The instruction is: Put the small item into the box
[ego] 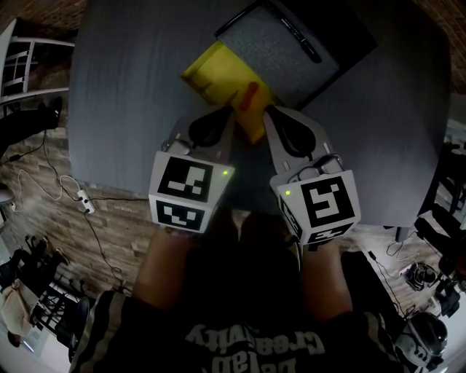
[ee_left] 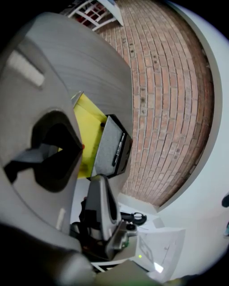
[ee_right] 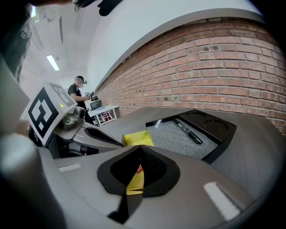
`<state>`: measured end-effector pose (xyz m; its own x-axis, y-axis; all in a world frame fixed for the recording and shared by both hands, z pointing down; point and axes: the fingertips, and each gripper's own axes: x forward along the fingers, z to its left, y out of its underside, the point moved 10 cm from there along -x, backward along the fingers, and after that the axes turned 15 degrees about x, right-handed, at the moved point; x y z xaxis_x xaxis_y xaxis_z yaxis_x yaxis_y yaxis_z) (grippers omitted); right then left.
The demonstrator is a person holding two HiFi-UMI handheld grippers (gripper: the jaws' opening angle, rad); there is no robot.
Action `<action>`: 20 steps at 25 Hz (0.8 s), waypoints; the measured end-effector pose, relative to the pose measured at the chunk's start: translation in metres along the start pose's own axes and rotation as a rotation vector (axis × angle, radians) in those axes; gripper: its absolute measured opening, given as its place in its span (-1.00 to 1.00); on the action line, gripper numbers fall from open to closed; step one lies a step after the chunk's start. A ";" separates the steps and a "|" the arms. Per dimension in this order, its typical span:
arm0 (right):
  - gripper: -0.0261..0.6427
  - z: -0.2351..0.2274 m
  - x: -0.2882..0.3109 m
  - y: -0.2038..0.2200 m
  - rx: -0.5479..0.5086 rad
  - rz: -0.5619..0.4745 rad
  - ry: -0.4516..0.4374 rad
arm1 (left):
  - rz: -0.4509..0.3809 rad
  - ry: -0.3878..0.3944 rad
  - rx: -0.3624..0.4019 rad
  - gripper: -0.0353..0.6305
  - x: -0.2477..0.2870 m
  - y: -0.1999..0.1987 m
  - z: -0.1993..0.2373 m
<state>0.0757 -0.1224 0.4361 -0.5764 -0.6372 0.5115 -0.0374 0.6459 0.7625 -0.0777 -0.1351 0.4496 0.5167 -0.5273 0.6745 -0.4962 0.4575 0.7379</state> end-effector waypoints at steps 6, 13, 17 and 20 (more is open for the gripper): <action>-0.90 -0.001 -0.002 0.000 0.002 -0.001 -0.012 | 0.000 0.008 -0.013 -0.89 0.001 -0.001 -0.003; -0.90 0.006 -0.010 -0.015 -0.006 -0.008 -0.021 | -0.017 0.001 -0.012 -0.89 -0.011 -0.016 0.001; -0.90 0.011 -0.017 -0.028 -0.022 -0.030 -0.022 | -0.031 -0.011 0.000 -0.89 -0.022 -0.028 0.004; -0.90 0.015 -0.021 -0.039 -0.032 -0.042 -0.023 | -0.043 -0.020 0.010 -0.89 -0.030 -0.037 0.007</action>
<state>0.0768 -0.1276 0.3896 -0.5931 -0.6539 0.4697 -0.0359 0.6043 0.7960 -0.0798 -0.1415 0.4018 0.5239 -0.5608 0.6412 -0.4806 0.4269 0.7660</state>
